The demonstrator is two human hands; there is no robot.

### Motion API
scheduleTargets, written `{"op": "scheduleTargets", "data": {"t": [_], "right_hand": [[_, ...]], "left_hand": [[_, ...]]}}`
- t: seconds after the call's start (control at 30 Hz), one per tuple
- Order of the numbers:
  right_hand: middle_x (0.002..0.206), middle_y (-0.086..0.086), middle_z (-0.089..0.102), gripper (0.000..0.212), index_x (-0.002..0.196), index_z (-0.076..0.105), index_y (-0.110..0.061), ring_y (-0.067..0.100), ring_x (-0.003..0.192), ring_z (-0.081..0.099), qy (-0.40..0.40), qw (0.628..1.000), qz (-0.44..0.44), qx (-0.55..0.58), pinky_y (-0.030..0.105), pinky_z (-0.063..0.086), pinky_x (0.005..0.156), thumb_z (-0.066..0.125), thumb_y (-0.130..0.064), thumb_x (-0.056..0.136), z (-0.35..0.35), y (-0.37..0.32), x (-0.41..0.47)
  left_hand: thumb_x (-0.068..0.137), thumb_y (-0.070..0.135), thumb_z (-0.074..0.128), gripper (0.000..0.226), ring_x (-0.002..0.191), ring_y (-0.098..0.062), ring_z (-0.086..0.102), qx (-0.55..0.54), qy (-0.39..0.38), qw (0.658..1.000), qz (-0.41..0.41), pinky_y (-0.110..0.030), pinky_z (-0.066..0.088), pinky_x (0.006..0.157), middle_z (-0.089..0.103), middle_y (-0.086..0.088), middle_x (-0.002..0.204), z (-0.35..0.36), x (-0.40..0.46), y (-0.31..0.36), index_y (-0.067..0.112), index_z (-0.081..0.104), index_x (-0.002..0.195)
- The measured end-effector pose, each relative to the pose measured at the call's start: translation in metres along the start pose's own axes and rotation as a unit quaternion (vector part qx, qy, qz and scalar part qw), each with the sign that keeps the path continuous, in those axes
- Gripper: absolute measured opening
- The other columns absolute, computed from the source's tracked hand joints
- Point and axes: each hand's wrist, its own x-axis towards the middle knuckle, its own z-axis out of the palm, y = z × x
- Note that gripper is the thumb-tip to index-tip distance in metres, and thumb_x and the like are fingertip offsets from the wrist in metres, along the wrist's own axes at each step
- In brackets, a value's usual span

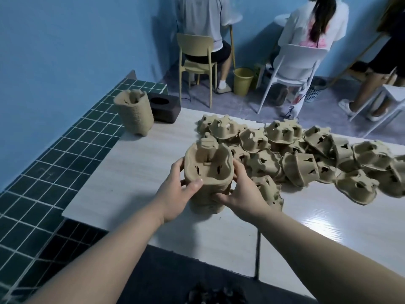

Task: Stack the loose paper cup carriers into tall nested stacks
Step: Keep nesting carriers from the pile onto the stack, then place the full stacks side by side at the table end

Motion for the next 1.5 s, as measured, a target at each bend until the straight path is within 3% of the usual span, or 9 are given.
{"op": "scheduleTargets", "data": {"t": [0.27,0.37,0.53,0.8,1.0,1.1,1.2,1.33,1.5], "right_hand": [[0.131,-0.015,0.052,0.112,0.15,0.005,-0.033,0.01,0.123,0.05,-0.044,0.997,0.055,-0.022,0.03,0.042,0.102,0.081,-0.041,0.069,-0.007,0.01,0.002],[0.139,-0.004,0.05,0.12,0.151,-0.009,-0.032,0.016,0.119,0.054,-0.026,0.996,0.025,-0.088,0.027,0.045,0.094,0.08,-0.037,0.069,-0.003,0.008,0.008],[0.142,0.002,0.046,0.117,0.15,-0.007,-0.032,0.023,0.116,0.053,-0.006,0.992,-0.015,-0.125,0.026,0.042,0.086,0.078,-0.028,0.071,0.011,0.005,0.03],[0.146,0.0,0.041,0.119,0.15,-0.008,-0.033,0.023,0.121,0.05,0.002,0.996,0.001,-0.092,0.025,0.039,0.083,0.077,-0.024,0.069,0.051,-0.021,0.099],[0.144,0.007,0.044,0.118,0.15,-0.01,-0.03,0.03,0.115,0.055,0.049,0.991,0.038,-0.117,0.029,0.043,0.076,0.076,-0.025,0.07,0.095,-0.043,0.181],[0.145,0.004,0.043,0.119,0.15,-0.009,-0.032,0.027,0.117,0.054,0.084,0.989,0.056,-0.109,0.033,0.047,0.084,0.077,-0.024,0.068,0.114,-0.056,0.223],[0.143,0.003,0.044,0.116,0.15,-0.008,-0.031,0.026,0.113,0.055,0.115,0.983,0.083,-0.117,0.029,0.043,0.077,0.075,-0.023,0.07,0.128,-0.068,0.257],[0.137,0.007,0.049,0.112,0.149,-0.008,-0.034,0.028,0.107,0.056,0.148,0.974,0.111,-0.133,0.034,0.048,0.077,0.074,-0.027,0.073,0.142,-0.076,0.284],[0.137,0.008,0.049,0.113,0.148,-0.009,-0.036,0.03,0.107,0.057,0.153,0.967,0.131,-0.153,0.04,0.05,0.079,0.075,-0.028,0.072,0.15,-0.081,0.299]], "left_hand": [[0.093,0.028,0.062,0.071,0.123,-0.011,0.054,0.046,-0.036,0.998,-0.011,-0.022,0.039,0.1,0.041,0.017,0.141,-0.002,0.011,-0.009,0.037,0.019,0.149],[0.093,0.03,0.063,0.075,0.127,-0.011,0.051,0.064,-0.049,0.997,-0.018,-0.026,0.039,0.106,0.042,0.017,0.143,-0.007,0.017,-0.009,0.038,0.016,0.151],[0.082,0.044,0.061,0.08,0.128,-0.009,0.05,0.066,-0.021,0.997,-0.03,-0.038,0.038,0.112,0.046,0.022,0.139,-0.02,0.028,-0.009,0.044,0.017,0.149],[0.097,0.015,0.057,0.066,0.118,0.002,0.053,0.077,0.0,0.997,-0.029,-0.022,0.037,0.107,0.05,0.028,0.129,-0.077,0.075,-0.009,0.056,0.023,0.134],[0.098,0.028,0.056,0.064,0.129,-0.007,0.047,0.142,-0.022,0.989,-0.025,-0.018,0.031,0.104,0.05,0.014,0.137,-0.147,0.146,-0.012,0.028,0.024,0.153],[0.099,0.029,0.055,0.056,0.132,-0.015,0.047,0.187,-0.029,0.982,0.001,-0.016,0.031,0.094,0.054,0.006,0.137,-0.181,0.189,-0.009,0.025,0.032,0.15],[0.099,0.038,0.052,0.055,0.13,-0.022,0.047,0.274,-0.036,0.961,0.016,-0.019,0.033,0.086,0.053,0.001,0.142,-0.208,0.224,-0.004,0.027,0.033,0.149],[0.095,0.049,0.052,0.06,0.128,-0.029,0.047,0.342,-0.048,0.938,0.024,-0.035,0.042,0.099,0.053,-0.009,0.138,-0.234,0.257,-0.005,0.029,0.033,0.149],[0.091,0.054,0.056,0.068,0.136,-0.027,0.039,0.346,-0.047,0.937,0.03,-0.033,0.034,0.107,0.047,-0.014,0.142,-0.255,0.274,-0.01,0.031,0.032,0.151]]}}
